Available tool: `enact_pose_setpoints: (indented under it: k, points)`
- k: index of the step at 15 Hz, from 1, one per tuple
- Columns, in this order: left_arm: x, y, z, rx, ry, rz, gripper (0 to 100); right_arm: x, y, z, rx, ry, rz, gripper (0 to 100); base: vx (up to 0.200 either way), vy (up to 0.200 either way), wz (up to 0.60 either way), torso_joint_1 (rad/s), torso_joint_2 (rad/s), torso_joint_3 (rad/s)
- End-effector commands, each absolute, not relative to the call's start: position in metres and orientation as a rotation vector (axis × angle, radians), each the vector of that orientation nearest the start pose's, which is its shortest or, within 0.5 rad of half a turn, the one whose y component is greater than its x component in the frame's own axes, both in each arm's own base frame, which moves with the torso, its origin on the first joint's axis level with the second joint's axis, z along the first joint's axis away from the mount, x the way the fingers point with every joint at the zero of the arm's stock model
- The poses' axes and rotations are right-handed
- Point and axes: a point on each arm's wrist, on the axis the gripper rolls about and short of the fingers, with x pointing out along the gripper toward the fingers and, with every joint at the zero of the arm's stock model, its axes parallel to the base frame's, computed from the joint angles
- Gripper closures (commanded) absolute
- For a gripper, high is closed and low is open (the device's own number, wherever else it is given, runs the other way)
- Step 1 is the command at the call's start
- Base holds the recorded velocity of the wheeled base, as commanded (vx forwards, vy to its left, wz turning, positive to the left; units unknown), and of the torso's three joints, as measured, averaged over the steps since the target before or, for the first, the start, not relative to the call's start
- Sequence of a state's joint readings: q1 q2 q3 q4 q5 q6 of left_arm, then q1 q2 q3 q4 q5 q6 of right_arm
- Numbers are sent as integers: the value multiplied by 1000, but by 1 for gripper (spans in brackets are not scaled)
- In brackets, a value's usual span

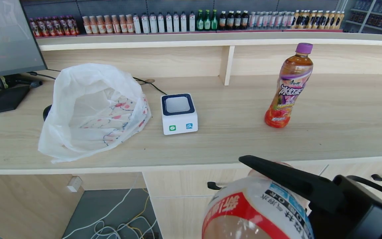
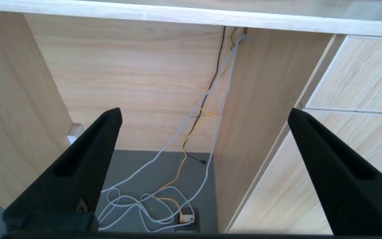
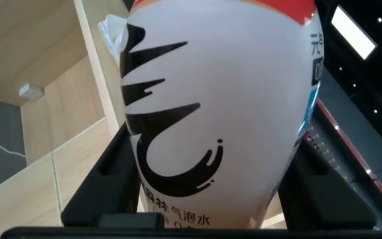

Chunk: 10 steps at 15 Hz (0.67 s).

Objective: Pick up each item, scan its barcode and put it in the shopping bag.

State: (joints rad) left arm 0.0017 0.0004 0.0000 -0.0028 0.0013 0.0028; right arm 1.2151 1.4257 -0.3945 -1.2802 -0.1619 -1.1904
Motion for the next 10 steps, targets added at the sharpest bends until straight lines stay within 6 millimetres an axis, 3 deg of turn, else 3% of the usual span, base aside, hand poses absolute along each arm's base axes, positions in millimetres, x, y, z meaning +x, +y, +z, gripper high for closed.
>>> enact_pose_setpoints:
  k: [1,10]
  points:
    - [-23,0,76,3,-3,3,0,77,203,205,-925,-774,804,100,0,0,0,0,0,0]
    - [-23,0,76,3,-3,3,0,77,211,218,-1157,-1042,775,100,0,0,0,0,0,0]
